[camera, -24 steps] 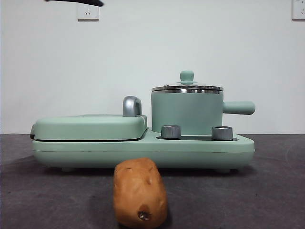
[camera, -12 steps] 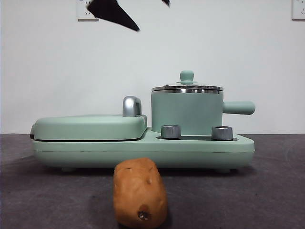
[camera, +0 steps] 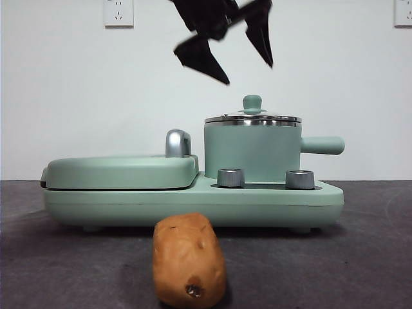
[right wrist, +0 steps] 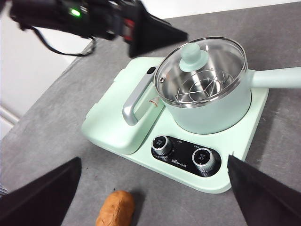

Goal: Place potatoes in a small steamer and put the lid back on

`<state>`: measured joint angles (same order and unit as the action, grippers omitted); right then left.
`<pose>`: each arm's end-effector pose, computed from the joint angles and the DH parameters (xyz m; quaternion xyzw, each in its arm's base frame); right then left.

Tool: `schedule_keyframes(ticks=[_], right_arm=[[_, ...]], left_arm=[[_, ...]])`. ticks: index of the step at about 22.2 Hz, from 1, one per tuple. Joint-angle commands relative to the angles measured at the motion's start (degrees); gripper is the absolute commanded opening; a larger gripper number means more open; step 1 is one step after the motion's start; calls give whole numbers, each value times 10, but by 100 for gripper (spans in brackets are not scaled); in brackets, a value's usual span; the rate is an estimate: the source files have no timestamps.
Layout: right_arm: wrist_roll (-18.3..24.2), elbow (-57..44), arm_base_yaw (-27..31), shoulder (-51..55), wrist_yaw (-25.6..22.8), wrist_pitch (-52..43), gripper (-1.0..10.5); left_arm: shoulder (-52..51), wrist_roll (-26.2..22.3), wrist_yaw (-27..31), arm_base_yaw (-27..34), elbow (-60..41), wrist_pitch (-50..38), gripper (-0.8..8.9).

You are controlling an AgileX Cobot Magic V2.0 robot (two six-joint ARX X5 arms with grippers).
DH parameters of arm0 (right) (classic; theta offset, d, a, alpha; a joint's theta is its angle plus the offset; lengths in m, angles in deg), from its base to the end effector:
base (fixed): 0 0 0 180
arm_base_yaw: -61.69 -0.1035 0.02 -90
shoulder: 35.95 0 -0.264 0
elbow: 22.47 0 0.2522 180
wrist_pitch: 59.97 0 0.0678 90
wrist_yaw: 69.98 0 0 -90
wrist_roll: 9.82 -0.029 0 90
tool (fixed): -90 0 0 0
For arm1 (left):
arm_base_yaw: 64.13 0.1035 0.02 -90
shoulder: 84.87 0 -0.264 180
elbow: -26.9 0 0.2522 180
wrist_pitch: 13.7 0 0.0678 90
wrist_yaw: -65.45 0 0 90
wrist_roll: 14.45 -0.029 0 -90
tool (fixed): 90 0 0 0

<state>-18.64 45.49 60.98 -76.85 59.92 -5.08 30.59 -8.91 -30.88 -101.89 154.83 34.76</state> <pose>0.1244 0.0201 0.3490 0.1504 0.2518 0.3184 0.9014 0.3601 -0.2829 0.3395 0.0410 0.3143 -0.3422 0.8846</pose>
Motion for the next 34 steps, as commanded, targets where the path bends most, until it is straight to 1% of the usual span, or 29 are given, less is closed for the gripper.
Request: schedule_keyframes(ticks=[1,4,6,8,10,11,13,15,16,17,20,23,24,30,34], right_arm=[[3,10,-1,-2,2,-4,496],[3,10,-1,-2,2,-3,496],[3,10,-1,-2,2,-3,496],[3,10,-1,-2,2,-3,496],[3,10,-1,-2,2,-3,496],[3,10,-1,-2,2,-3,496],[3,10,-1,-2,2,-3,496],[3,10,-1,-2,2,-3,496],[2,10,-1,-2,2,-4,496],[2,10,-1,-2,2,-4,496],[2,10,-1,-2,2,-3,496],[0,10,-1,-2,2,-3,496],[-2,10,-1,-2,2,-3,496],[-10,10,-1,-2,2,-3,496],[-10,10,-1,-2,2,-3,496]], left_arm=[[33,-4,10,-10,18,-3,467],[48,-5,10,-15,18,0,467],[49,-17,13,-18,18,-3,463],[49,-26,36,-23,18,-4,463],[49,-34,39,-25,18,-2,461],[49,-36,41,-26,18,-3,445],[49,-49,56,-30,18,-7,373],[49,-54,66,-31,18,-9,363],[49,-53,66,-31,18,-8,331],[49,-54,66,-31,18,-8,267],[49,-54,66,-31,18,-9,174],[49,-54,66,-31,18,-9,33],[49,-54,66,-31,18,-9,13],[47,-54,66,-31,24,-8,13],[40,-60,66,-31,77,36,14]])
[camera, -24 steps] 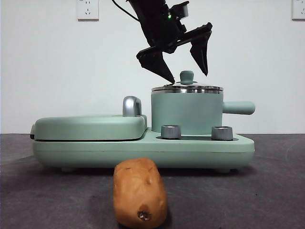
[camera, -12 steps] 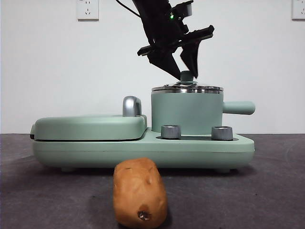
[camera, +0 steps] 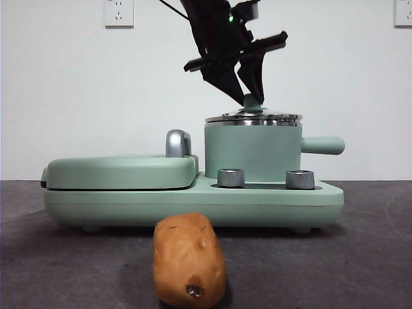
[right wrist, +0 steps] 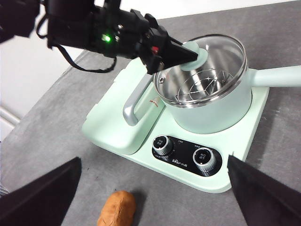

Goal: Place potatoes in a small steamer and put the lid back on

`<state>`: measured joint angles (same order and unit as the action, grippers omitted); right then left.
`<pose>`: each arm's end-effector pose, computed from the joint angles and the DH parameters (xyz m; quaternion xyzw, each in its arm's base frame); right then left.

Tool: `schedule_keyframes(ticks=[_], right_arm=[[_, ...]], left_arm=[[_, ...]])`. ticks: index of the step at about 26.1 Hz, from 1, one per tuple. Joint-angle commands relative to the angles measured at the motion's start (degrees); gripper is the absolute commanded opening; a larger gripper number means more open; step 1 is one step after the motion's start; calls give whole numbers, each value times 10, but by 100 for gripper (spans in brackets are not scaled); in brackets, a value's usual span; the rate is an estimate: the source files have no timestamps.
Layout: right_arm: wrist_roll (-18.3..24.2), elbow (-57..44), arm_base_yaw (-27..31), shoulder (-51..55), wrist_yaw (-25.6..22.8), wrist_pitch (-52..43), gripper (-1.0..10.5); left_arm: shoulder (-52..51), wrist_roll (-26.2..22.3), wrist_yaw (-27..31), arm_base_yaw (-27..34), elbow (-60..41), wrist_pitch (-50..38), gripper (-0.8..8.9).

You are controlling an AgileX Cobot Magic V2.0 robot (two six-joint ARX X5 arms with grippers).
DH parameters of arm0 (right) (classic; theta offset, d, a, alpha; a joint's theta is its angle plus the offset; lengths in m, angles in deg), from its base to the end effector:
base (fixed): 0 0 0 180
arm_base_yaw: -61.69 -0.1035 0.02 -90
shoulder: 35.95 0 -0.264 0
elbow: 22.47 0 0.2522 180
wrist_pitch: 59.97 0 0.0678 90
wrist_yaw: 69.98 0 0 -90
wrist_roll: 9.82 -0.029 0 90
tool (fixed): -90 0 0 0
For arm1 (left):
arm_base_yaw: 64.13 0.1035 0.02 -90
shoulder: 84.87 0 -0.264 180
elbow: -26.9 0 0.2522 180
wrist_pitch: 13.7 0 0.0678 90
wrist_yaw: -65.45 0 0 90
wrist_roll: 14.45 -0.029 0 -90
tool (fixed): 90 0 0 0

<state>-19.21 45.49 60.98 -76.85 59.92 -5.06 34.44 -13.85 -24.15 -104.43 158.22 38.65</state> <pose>0.1244 0.0201 0.3490 0.1549 0.2535 0.3171 0.9006 0.3584 -0.3036 0.3235 0.1153 0.3250 -0.3186 0.8830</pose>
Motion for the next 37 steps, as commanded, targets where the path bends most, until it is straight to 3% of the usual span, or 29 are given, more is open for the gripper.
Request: schedule_keyframes(ticks=[1,5,10,13,18,25,29,37], right_arm=[[-5,10,-1,-2,2,-4,496],[-5,10,-1,-2,2,-4,496],[-63,10,-24,-5,-18,-4,495],[-83,10,-91,-16,-56,-4,495],[-133,10,-245,-66,-166,-5,495],[-198,14,-406,-177,-264,-11,495],[-221,37,-463,-256,-278,-2,494],[-221,158,-540,-437,-350,97,494]], left_arm=[[-1,-16,-2,-5,60,13,14],[-25,-23,-2,-5,124,81,14],[-74,-48,-1,17,140,124,14],[-100,-51,-1,46,140,150,14],[-133,-51,-1,94,140,178,14],[-163,-51,-1,154,140,183,14],[-170,-51,-1,186,140,192,14],[-171,-47,-2,242,140,202,14]])
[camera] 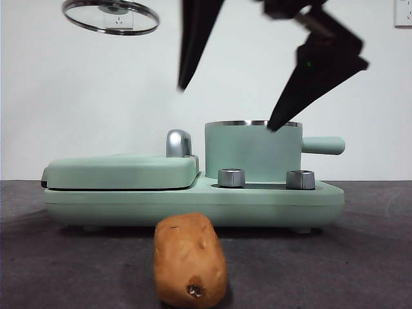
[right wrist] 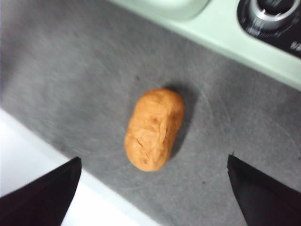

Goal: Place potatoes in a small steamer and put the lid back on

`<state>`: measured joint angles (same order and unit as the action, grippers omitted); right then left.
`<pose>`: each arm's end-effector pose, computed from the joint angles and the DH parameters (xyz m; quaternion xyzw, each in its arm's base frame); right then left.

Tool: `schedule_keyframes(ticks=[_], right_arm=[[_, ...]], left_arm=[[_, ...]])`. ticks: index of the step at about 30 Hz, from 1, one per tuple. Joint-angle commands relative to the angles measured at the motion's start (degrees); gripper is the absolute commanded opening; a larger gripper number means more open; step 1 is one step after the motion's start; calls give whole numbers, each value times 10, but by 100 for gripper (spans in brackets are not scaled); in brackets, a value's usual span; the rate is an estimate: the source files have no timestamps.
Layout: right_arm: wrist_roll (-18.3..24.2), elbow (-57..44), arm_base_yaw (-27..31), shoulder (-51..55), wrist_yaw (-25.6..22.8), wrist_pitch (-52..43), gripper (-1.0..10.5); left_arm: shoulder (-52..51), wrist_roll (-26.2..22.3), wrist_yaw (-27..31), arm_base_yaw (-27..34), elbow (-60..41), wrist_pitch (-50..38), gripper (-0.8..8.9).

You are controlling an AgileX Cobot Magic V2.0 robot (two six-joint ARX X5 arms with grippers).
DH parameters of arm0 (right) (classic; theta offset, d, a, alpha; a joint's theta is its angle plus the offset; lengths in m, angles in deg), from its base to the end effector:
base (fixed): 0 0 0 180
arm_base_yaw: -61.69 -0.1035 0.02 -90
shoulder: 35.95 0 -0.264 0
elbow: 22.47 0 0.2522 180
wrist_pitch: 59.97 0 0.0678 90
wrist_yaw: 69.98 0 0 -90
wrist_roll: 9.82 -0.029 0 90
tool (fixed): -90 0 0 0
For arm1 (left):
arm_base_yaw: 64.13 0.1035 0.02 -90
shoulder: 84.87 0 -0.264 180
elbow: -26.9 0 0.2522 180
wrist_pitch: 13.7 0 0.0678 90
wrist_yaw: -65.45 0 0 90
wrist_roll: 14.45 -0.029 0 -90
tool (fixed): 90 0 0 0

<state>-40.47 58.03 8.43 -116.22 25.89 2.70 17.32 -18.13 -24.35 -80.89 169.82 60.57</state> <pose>0.1605 0.2200 0.2790 -0.0043 0.5693 0.2815 0.7724 0.3328 -0.1001 0.4726 0.0729 0.2808 -0.1470 0.9456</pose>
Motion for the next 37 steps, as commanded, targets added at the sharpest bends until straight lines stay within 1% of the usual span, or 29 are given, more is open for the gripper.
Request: schedule_keyframes(ticks=[1,4,6,12,21,24,28,32,35,37], right_arm=[[-9,47,-19,-62,-15,30,494],[-5,88,-30,-117,-31,53,494],[-4,102,-35,-145,-30,54,494],[-2,110,-40,-205,-29,47,494],[19,110,-40,-254,-15,21,494],[38,110,-40,-263,-12,15,492],[47,110,-40,-271,-7,17,422],[54,110,-40,-276,7,18,380],[59,110,-40,-281,8,20,283],[65,110,-40,-287,20,20,250]], left_arm=[[0,-3,1,11,24,-17,14],[0,-1,0,22,24,-16,14],[0,0,0,27,24,-16,14],[0,1,0,34,24,-18,14],[0,1,0,36,24,-18,14],[0,1,0,36,24,-18,14],[0,1,0,36,24,-18,14],[0,1,0,36,24,-17,14],[0,1,0,36,24,-17,14],[0,1,0,36,24,-17,14]])
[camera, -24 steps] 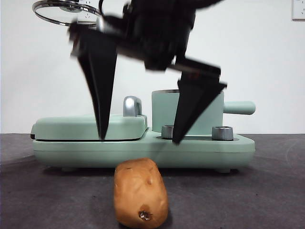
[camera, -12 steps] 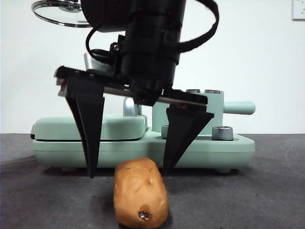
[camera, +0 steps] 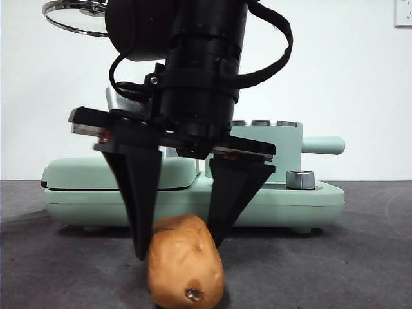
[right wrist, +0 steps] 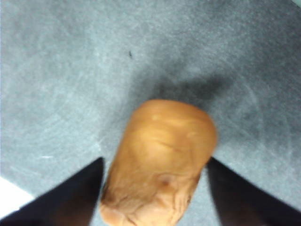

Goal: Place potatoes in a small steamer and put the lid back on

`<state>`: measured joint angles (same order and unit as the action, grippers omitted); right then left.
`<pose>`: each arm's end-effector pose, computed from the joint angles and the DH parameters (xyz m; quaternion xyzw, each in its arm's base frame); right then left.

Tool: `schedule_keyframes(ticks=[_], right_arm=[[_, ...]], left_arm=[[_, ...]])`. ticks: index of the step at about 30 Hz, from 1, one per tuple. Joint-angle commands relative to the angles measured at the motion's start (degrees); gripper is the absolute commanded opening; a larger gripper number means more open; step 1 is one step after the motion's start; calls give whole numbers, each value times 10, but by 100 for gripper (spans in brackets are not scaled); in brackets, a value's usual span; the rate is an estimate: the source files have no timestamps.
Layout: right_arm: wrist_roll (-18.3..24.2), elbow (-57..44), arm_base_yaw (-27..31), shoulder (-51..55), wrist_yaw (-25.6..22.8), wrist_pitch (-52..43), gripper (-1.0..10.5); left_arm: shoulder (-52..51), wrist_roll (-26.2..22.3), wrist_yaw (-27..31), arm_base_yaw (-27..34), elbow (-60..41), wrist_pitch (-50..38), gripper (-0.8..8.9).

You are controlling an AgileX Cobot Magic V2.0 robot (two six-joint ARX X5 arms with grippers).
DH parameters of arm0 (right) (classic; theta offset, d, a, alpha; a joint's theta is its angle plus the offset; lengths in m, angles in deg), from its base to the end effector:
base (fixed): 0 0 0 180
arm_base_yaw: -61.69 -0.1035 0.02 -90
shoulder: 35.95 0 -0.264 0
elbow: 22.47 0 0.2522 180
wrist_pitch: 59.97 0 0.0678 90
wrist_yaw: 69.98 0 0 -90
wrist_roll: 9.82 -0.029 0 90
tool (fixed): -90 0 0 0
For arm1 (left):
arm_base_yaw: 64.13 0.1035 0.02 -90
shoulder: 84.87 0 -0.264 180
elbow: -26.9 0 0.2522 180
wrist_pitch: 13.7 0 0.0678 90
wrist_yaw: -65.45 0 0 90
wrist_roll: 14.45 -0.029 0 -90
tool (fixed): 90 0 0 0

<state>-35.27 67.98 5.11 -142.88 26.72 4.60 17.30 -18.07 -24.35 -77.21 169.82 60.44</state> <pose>0.1920 0.2971 0.1891 -0.1247 0.6625 0.2592 0.6916 0.3385 -0.0786 0.4729 0.0633 0.2818 -0.1164 0.9503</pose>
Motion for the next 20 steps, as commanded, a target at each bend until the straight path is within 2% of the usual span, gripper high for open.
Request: schedule_keyframes(ticks=[1,5,11,17,20], right_arm=[[15,10,-6,-21,15,3,241],[17,10,-6,-22,12,4,157],[15,38,6,-15,13,49,158],[55,153,35,-15,1,156,158],[73,216,54,-15,-16,179,158]], left_arm=[[1,0,0,0,24,-15,14],[1,0,0,0,24,-13,14],[1,0,0,0,24,-12,14],[1,0,0,0,24,-12,14],[1,0,0,0,24,-12,14]])
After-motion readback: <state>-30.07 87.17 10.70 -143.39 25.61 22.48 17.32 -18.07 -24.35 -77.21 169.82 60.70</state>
